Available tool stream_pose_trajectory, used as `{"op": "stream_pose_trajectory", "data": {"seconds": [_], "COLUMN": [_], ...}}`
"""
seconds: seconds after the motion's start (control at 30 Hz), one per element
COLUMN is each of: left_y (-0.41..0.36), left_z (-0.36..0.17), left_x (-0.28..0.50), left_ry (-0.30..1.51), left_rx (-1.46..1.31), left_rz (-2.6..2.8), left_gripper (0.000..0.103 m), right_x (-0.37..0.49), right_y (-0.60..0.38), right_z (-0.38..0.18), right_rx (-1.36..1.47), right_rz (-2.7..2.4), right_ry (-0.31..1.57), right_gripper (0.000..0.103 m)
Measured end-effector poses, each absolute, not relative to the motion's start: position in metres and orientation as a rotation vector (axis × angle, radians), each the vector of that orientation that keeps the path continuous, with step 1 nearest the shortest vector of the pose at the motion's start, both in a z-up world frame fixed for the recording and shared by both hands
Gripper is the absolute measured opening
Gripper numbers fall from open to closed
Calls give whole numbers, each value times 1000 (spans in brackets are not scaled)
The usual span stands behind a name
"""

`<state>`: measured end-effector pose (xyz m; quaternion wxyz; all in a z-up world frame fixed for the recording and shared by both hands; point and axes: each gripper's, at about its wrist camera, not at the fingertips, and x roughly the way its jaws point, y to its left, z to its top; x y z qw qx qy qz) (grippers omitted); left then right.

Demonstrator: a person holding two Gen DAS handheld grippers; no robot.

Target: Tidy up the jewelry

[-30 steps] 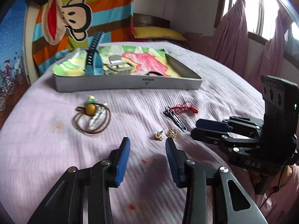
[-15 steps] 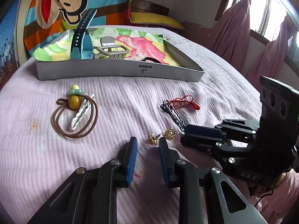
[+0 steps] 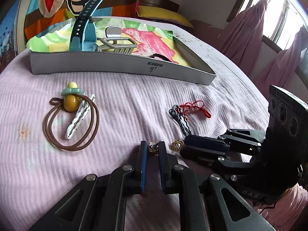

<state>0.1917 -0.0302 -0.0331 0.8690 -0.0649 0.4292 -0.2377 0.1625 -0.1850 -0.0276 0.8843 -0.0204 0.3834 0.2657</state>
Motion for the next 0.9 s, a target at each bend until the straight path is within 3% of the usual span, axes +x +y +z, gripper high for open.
{"op": "stream_pose_trajectory", "data": {"seconds": [0.9], "left_y": [-19], "left_z": [-39], "left_x": [182], "left_ry": [855], "left_rx": [-188], "left_rz": [-484], "left_gripper": [11], "right_x": [172], "right_y": [-171], "right_z": [-32], "right_rx": [-84], "right_rz": [558], "right_ry": [803], "right_gripper": [10]}}
